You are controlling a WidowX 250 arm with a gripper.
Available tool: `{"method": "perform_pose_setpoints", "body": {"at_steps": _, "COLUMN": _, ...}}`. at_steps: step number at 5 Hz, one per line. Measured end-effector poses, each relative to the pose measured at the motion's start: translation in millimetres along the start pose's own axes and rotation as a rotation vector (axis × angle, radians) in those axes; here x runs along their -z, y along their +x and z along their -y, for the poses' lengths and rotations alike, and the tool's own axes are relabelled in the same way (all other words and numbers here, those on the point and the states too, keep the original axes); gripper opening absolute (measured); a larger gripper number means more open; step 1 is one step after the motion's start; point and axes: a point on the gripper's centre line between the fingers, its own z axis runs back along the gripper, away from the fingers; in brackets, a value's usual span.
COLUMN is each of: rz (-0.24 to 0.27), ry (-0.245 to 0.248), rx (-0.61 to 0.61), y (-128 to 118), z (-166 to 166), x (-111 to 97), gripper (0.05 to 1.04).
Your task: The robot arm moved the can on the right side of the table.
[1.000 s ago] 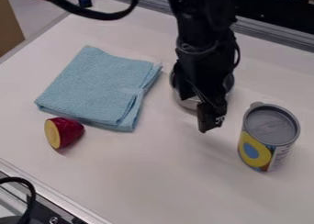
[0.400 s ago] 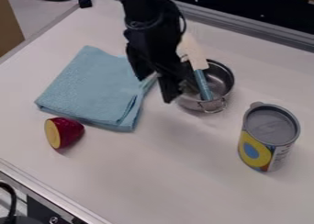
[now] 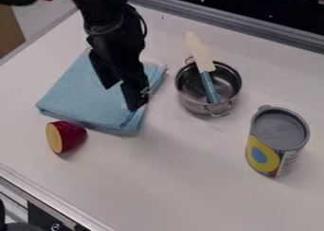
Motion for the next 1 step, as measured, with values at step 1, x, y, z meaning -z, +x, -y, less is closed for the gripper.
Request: {"method": "perform_pose_setpoints", "body": {"at_steps": 1, "rz": -0.002, "ry": -0.021, "rx": -0.017, "y": -16.1, "z": -17.6, "x": -3.2, "gripper": 0.999}}
